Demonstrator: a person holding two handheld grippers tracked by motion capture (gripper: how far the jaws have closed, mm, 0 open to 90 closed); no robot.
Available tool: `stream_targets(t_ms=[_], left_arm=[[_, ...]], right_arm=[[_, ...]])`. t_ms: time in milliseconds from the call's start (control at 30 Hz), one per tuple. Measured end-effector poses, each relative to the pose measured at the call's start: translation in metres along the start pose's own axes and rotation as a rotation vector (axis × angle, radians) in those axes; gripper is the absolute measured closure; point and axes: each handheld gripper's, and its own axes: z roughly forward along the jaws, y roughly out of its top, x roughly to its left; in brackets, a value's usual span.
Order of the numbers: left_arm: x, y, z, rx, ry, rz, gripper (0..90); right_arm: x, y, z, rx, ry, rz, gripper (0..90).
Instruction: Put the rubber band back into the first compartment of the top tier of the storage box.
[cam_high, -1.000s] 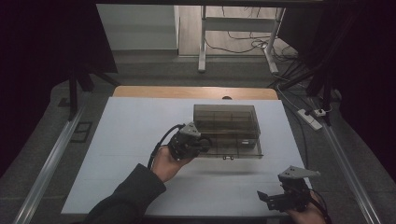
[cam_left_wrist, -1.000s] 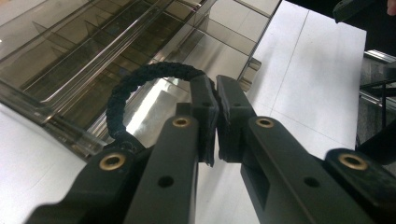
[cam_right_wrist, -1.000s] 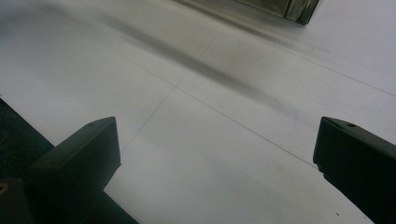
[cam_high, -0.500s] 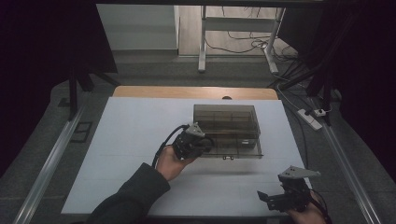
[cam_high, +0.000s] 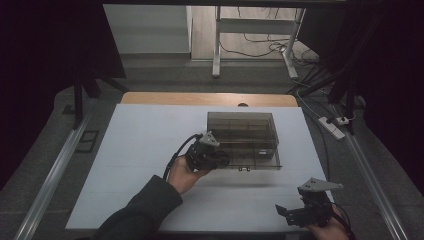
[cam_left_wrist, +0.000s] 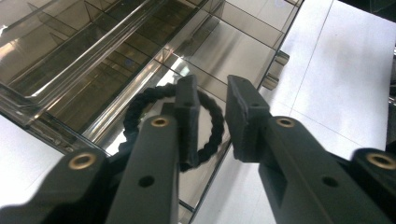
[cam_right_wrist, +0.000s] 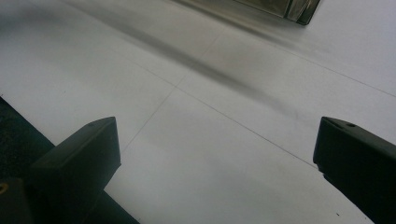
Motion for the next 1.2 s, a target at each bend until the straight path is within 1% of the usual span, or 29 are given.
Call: stream_targets(t_ms=[200, 267, 367, 533, 633, 700, 733, 800, 867, 1033, 1200], left_arm=[[-0.001, 0.0, -0.001, -0.009, 0.016, 0.007, 63.4], [0.0, -0.001, -0.001, -0.013, 0.022, 0.016, 60.3], [0.0, -0.002, -0.002, -0.016, 0.016, 0.01, 57.7], [0.0, -0.003, -0.003, -0.023, 0.009, 0.016, 51.0], [0.0, -0.005, -0.003, -0.032, 0.009, 0.028, 47.4], [0.0, -0.006, -0.004, -0.041, 0.027, 0.061, 45.6], [-0.001, -0.007, -0.004, -0.042, 0.034, 0.068, 44.5], [0.0, -0.007, -0.005, -0.039, 0.028, 0.056, 43.6], [0.0, -0.008, -0.007, -0.047, 0.016, 0.034, 41.8], [0.001, -0.008, -0.01, -0.056, 0.013, 0.028, 37.5], [0.003, -0.01, -0.012, -0.064, -0.002, 0.004, 31.9]], right_arm=[[0.0, 0.0, 0.0, -0.001, 0.0, -0.001, 0.3], [0.0, 0.0, 0.0, -0.001, 0.0, -0.001, 0.3], [0.0, 0.0, 0.0, -0.001, 0.0, -0.002, 0.3], [0.0, 0.0, 0.0, -0.002, 0.001, -0.002, 0.3], [0.0, 0.0, 0.0, -0.002, 0.002, -0.003, 0.3], [0.0, 0.0, -0.001, -0.002, 0.002, -0.005, 0.3], [0.0, 0.0, -0.001, -0.002, 0.003, -0.005, 0.3], [0.0, 0.0, -0.001, -0.002, 0.004, -0.004, 0.3], [0.0, 0.0, -0.001, -0.002, 0.005, -0.004, 0.3], [0.0, 0.0, 0.0, -0.001, 0.006, -0.004, 0.3], [0.0, 0.0, 0.0, -0.001, 0.008, -0.004, 0.3]])
